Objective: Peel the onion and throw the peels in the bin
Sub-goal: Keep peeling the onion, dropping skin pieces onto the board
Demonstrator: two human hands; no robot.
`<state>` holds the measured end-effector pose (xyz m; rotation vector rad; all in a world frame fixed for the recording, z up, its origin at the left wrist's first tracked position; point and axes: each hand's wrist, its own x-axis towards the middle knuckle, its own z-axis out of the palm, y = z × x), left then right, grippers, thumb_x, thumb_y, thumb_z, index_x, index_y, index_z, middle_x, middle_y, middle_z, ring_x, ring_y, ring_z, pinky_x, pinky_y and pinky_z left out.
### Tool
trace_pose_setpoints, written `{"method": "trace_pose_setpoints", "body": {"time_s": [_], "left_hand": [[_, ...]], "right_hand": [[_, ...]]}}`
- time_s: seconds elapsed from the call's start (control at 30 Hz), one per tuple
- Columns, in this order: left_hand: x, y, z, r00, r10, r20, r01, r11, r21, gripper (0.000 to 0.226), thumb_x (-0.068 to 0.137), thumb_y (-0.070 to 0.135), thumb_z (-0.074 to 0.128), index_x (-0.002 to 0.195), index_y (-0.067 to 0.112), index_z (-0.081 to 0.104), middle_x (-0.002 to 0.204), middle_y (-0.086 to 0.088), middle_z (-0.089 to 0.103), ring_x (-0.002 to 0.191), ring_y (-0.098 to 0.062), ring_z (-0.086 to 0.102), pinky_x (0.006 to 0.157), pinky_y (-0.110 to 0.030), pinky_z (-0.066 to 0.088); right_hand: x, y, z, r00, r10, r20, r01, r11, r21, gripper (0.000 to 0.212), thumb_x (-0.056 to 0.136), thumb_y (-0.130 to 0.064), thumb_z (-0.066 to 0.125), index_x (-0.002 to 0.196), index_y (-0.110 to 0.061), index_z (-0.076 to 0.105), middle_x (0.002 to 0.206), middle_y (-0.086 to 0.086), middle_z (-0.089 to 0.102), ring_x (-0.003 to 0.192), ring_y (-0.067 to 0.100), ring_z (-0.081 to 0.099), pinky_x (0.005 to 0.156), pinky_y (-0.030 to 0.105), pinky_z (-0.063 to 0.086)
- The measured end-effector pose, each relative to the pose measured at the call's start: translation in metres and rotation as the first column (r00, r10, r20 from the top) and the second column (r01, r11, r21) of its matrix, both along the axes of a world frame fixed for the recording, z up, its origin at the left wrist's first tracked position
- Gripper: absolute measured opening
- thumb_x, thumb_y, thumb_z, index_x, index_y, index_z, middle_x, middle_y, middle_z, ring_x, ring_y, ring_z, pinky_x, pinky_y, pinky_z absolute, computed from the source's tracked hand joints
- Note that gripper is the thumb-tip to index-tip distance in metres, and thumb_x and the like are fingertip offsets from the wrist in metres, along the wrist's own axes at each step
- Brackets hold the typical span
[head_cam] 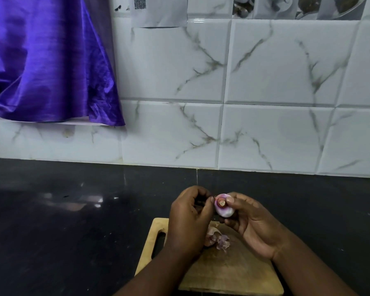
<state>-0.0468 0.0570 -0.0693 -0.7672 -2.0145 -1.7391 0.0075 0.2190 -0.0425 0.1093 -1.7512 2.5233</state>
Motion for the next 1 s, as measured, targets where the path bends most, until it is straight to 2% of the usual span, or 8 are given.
{"method": "trace_pose_setpoints", "body": {"time_s": [0.2, 0.27, 0.33, 0.4, 0.63, 0.73, 0.8, 1.0], "left_hand": [[0.0003, 0.0013, -0.0002, 0.993, -0.083, 0.089, 0.082, 0.996, 0.02, 0.02, 0.108, 0.02, 0.058, 0.091, 0.032, 0.061, 0.085, 0.007, 0.066, 0.077, -0.007, 0.062, 0.068, -0.031, 0.053], [0.0014, 0.001, 0.0014, 0.983, -0.159, 0.092, 0.154, 0.986, 0.06, 0.016, 0.11, 0.024, 0.054, 0.098, 0.029, 0.064, 0.09, 0.004, 0.068, 0.083, -0.011, 0.065, 0.073, -0.038, 0.056], [0.0037, 0.0014, 0.003, 0.965, -0.231, 0.126, 0.222, 0.972, 0.081, 0.011, 0.109, 0.025, 0.056, 0.111, 0.029, 0.067, 0.102, 0.006, 0.073, 0.096, -0.012, 0.071, 0.084, -0.037, 0.061], [0.0055, 0.002, 0.003, 0.942, -0.278, 0.186, 0.267, 0.96, 0.082, 0.018, 0.106, 0.023, 0.062, 0.119, 0.033, 0.068, 0.113, 0.008, 0.073, 0.108, -0.013, 0.071, 0.094, -0.039, 0.062], [0.0033, 0.0021, 0.0033, 0.849, -0.446, 0.282, 0.383, 0.888, 0.253, 0.011, 0.103, 0.02, 0.066, 0.114, 0.021, 0.067, 0.114, -0.01, 0.076, 0.11, -0.033, 0.074, 0.099, -0.056, 0.06], [0.0008, 0.0025, 0.0028, 0.866, -0.435, 0.245, 0.358, 0.883, 0.304, 0.002, 0.1, 0.015, 0.067, 0.102, 0.017, 0.067, 0.105, -0.014, 0.075, 0.098, -0.032, 0.073, 0.088, -0.052, 0.059], [-0.0003, 0.0029, 0.0031, 0.89, -0.39, 0.235, 0.312, 0.898, 0.309, 0.014, 0.101, 0.005, 0.065, 0.092, 0.016, 0.068, 0.094, -0.012, 0.073, 0.089, -0.028, 0.071, 0.08, -0.047, 0.058], [-0.0021, -0.001, 0.0057, 0.924, -0.268, 0.274, 0.195, 0.943, 0.269, 0.018, 0.105, -0.002, 0.056, 0.092, 0.009, 0.064, 0.081, -0.001, 0.072, 0.077, -0.015, 0.068, 0.069, -0.028, 0.056]], "right_hand": [[-0.0021, 0.002, -0.0044, 0.999, 0.041, 0.02, -0.039, 0.997, -0.062, 0.031, 0.091, -0.015, 0.066, 0.115, 0.003, 0.074, 0.104, 0.019, 0.073, 0.08, 0.018, 0.071, 0.063, 0.024, 0.06], [-0.0024, 0.003, -0.0041, 0.999, 0.025, 0.027, -0.023, 0.997, -0.076, 0.035, 0.089, -0.016, 0.066, 0.117, 0.003, 0.073, 0.104, 0.018, 0.073, 0.08, 0.017, 0.07, 0.062, 0.023, 0.059], [-0.0019, 0.0044, -0.0022, 1.0, 0.007, 0.026, -0.005, 0.997, -0.076, 0.042, 0.085, -0.016, 0.074, 0.121, 0.004, 0.069, 0.107, 0.018, 0.072, 0.082, 0.017, 0.068, 0.063, 0.023, 0.058], [-0.002, 0.0059, -0.0019, 1.0, 0.006, 0.018, -0.005, 0.997, -0.082, 0.053, 0.078, -0.02, 0.078, 0.124, 0.005, 0.065, 0.109, 0.018, 0.071, 0.085, 0.018, 0.068, 0.064, 0.023, 0.058], [-0.0016, 0.0075, -0.0008, 1.0, 0.015, -0.004, -0.016, 0.998, -0.06, 0.026, 0.091, -0.013, 0.062, 0.112, -0.004, 0.075, 0.104, 0.017, 0.072, 0.083, 0.017, 0.07, 0.065, 0.023, 0.057], [-0.0019, 0.0072, -0.0004, 1.0, 0.007, -0.009, -0.007, 1.0, -0.006, 0.028, 0.084, -0.016, 0.071, 0.11, -0.005, 0.076, 0.104, 0.016, 0.073, 0.084, 0.017, 0.07, 0.065, 0.023, 0.057], [-0.0026, 0.0078, -0.0009, 1.0, 0.012, -0.011, -0.011, 1.0, 0.021, 0.04, 0.072, -0.02, 0.078, 0.109, -0.005, 0.076, 0.103, 0.017, 0.072, 0.084, 0.018, 0.069, 0.066, 0.024, 0.057], [0.0025, 0.0061, -0.0012, 0.989, 0.134, -0.058, -0.133, 0.991, 0.019, 0.043, 0.065, -0.013, 0.078, 0.106, 0.001, 0.075, 0.099, 0.022, 0.073, 0.082, 0.024, 0.071, 0.071, 0.031, 0.06]]}}
